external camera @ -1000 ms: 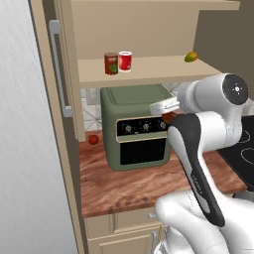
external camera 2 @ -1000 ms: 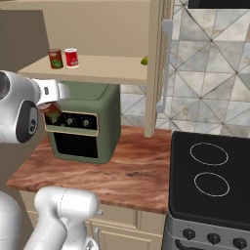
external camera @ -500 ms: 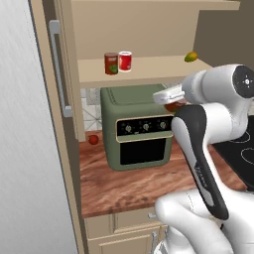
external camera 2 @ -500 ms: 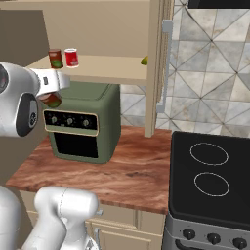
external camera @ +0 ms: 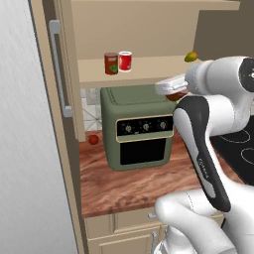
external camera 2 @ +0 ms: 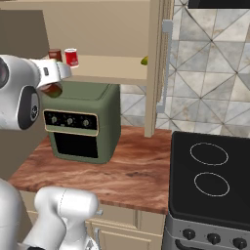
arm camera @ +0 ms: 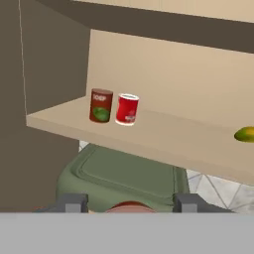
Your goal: Pick the cans from the counter and place them in their designated side in the cabinet.
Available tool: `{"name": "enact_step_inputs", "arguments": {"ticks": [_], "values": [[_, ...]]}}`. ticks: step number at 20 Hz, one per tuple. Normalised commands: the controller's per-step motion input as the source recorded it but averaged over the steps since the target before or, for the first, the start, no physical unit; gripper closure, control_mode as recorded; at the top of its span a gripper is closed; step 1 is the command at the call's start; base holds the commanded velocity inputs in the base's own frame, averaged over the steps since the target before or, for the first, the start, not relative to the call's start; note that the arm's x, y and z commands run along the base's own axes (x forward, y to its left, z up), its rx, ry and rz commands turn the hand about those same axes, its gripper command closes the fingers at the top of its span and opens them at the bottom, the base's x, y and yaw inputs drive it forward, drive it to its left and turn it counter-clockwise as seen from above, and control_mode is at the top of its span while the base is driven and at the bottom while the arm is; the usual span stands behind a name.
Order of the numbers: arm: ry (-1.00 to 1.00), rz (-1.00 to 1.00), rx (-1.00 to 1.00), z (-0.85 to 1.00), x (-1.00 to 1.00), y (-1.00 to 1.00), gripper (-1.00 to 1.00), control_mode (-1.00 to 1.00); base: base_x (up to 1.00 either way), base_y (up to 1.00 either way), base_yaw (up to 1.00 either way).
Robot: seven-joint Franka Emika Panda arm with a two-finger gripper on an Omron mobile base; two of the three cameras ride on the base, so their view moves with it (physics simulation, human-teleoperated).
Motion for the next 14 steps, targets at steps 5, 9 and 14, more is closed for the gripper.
{"name": "enact_step_inputs", "arguments": {"ticks": [5,9,14], "values": [[-0.05,0.01,0.00,0.20,0.13,-0.05,1.00,-1.00,0.00,0.00,0.00],[-0.02,0.00,0.00,0.14,0.26,-0.01,1.00,-1.00,0.00,0.00,0.00],[-0.01,0.00,0.00,0.14,0.29,-0.02,1.00,-1.00,0.00,0.00,0.00]]}}
